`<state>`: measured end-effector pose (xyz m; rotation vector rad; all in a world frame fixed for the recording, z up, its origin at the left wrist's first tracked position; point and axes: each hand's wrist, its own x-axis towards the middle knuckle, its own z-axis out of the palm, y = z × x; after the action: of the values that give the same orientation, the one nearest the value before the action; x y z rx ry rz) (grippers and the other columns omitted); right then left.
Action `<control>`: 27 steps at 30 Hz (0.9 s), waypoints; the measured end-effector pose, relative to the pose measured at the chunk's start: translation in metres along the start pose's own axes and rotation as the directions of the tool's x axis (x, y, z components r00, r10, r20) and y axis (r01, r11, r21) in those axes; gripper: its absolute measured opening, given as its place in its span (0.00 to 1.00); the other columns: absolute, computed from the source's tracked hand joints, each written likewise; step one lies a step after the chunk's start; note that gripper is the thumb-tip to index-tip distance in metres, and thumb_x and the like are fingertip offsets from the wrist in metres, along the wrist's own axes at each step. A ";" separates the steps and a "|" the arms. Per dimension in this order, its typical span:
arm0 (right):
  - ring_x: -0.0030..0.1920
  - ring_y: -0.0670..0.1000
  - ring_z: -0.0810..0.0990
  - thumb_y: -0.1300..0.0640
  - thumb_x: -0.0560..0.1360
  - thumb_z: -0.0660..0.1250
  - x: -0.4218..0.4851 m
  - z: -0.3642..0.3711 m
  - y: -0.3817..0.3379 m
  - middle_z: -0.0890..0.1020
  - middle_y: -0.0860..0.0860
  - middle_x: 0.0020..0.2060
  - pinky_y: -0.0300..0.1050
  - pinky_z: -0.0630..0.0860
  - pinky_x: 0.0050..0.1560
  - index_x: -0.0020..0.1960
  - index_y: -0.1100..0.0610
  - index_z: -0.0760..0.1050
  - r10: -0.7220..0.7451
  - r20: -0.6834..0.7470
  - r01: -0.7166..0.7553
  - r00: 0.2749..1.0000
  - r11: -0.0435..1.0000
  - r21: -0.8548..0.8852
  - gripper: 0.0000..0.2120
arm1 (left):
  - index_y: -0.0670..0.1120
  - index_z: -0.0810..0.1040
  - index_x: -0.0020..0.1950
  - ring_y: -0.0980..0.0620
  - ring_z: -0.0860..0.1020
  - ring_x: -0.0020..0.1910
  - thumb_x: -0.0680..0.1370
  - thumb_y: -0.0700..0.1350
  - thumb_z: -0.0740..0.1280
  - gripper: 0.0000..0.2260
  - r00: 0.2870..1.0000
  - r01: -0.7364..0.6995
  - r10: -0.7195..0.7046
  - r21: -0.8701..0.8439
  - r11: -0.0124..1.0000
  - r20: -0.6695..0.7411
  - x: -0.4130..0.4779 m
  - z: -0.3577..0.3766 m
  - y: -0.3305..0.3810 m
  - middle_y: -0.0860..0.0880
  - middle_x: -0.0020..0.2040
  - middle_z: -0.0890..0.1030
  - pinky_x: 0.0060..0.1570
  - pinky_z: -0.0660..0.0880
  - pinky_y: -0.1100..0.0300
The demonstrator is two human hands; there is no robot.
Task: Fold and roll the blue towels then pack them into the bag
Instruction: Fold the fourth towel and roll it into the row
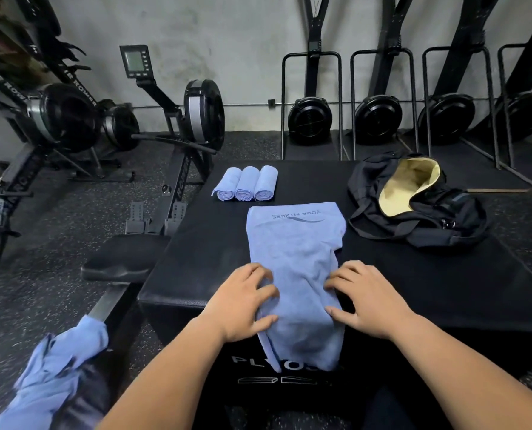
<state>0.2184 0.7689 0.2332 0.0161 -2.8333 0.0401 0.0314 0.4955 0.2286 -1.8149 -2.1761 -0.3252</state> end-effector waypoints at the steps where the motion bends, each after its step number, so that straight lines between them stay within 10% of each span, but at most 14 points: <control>1: 0.61 0.48 0.72 0.30 0.76 0.65 -0.001 0.000 0.002 0.77 0.37 0.57 0.49 0.73 0.56 0.59 0.41 0.80 -0.015 -0.017 0.015 1.000 1.000 -0.006 0.19 | 0.53 0.80 0.57 0.42 0.72 0.65 0.78 0.66 0.68 0.18 1.000 -0.016 0.016 0.011 1.000 -0.009 -0.002 0.001 -0.003 0.48 0.64 0.75 0.66 0.70 0.48; 8: 0.49 0.51 0.72 0.34 0.79 0.62 0.022 0.000 0.013 0.75 0.42 0.44 0.52 0.74 0.47 0.46 0.45 0.79 0.062 -0.090 -0.055 0.994 0.996 0.072 0.17 | 0.49 0.82 0.48 0.41 0.75 0.64 0.84 0.57 0.67 0.13 0.986 -0.051 0.057 0.043 0.998 -0.158 0.011 0.001 -0.003 0.47 0.63 0.79 0.62 0.73 0.47; 14: 0.51 0.51 0.70 0.47 0.74 0.77 0.060 -0.026 0.012 0.74 0.44 0.47 0.50 0.71 0.50 0.47 0.46 0.80 0.482 -0.348 -0.380 0.804 0.867 0.323 0.08 | 0.50 0.82 0.55 0.44 0.72 0.64 0.75 0.46 0.76 0.10 0.803 0.439 -0.460 -0.145 0.887 -0.379 0.053 -0.023 -0.018 0.49 0.63 0.77 0.58 0.71 0.50; 17: 0.51 0.53 0.72 0.50 0.71 0.75 0.063 -0.016 0.006 0.75 0.42 0.47 0.51 0.73 0.48 0.46 0.42 0.80 0.335 -0.180 -0.304 0.925 0.936 0.179 0.05 | 0.52 0.80 0.57 0.44 0.72 0.62 0.65 0.38 0.76 0.23 0.921 0.342 -0.357 -0.118 0.932 -0.157 0.057 -0.017 -0.022 0.50 0.62 0.75 0.58 0.73 0.48; 21: 0.58 0.50 0.74 0.38 0.74 0.64 0.035 -0.002 -0.004 0.79 0.37 0.53 0.49 0.72 0.51 0.54 0.39 0.83 0.045 0.047 -0.048 0.998 0.997 0.061 0.13 | 0.54 0.84 0.48 0.43 0.74 0.61 0.69 0.42 0.73 0.11 0.990 0.129 -0.134 -0.081 0.988 -0.055 0.031 -0.007 -0.025 0.50 0.61 0.78 0.60 0.73 0.47; 27: 0.60 0.50 0.73 0.29 0.76 0.64 0.019 0.005 0.001 0.77 0.38 0.55 0.48 0.71 0.53 0.56 0.40 0.81 -0.023 -0.020 0.023 1.000 0.999 0.030 0.19 | 0.54 0.82 0.56 0.40 0.65 0.76 0.77 0.62 0.70 0.15 0.995 0.097 -0.097 -0.008 0.995 0.016 0.003 -0.006 -0.027 0.47 0.73 0.73 0.76 0.64 0.47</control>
<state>0.1993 0.7699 0.2340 0.0549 -2.8126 0.0778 0.0048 0.4918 0.2357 -1.7249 -2.2823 -0.3423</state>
